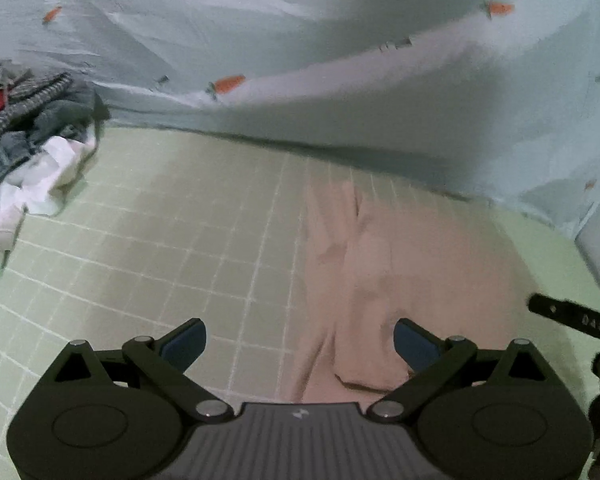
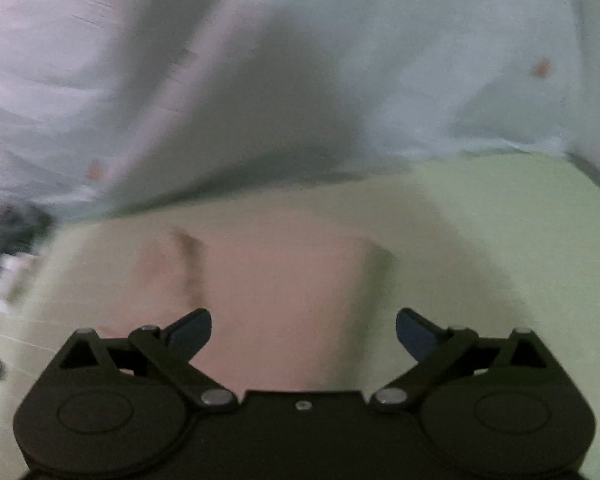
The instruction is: Fold clothes
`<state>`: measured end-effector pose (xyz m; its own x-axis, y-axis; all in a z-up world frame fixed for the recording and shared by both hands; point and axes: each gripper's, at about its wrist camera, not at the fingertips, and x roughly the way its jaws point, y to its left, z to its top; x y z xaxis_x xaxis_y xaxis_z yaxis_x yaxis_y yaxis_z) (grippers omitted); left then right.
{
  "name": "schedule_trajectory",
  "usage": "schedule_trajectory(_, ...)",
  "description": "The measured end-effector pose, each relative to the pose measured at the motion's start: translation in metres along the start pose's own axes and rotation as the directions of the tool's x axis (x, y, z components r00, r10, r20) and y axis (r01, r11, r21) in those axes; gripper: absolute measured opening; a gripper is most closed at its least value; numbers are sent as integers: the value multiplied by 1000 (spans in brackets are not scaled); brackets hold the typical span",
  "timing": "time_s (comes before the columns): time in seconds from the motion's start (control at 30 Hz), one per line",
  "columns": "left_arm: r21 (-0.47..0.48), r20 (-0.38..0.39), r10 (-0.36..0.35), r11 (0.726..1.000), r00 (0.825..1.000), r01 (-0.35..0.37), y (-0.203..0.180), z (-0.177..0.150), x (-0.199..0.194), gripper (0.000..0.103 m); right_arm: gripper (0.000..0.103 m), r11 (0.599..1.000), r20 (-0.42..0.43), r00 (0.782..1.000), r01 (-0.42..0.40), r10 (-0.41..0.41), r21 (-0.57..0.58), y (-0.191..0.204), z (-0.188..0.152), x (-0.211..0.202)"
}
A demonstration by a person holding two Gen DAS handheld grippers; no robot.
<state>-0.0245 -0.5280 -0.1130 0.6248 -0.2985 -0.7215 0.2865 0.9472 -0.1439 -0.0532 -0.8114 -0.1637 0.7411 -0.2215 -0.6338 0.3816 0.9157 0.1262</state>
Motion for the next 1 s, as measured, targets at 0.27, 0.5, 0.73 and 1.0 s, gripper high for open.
schedule_trajectory(0.27, 168, -115, -48, 983, 992, 67, -44, 0, 45, 84, 100, 988, -107, 983, 153, -150, 21, -46, -34, 16)
schedule_trajectory(0.5, 406, -181, -35, 908, 983, 108, -82, -10, 68, 76, 100, 984, -146, 975, 174, -167, 42, -54, -47, 25)
schedule_trajectory(0.73, 540, -189, 23, 837, 982, 85, -93, -28, 74, 43, 100, 984, -158, 972, 177, -174, 7, -47, -52, 23)
schedule_trajectory(1.0, 407, -149, -11, 911, 989, 72, -68, -16, 57, 8, 100, 985, -155, 973, 171, -174, -34, -40, -52, 19)
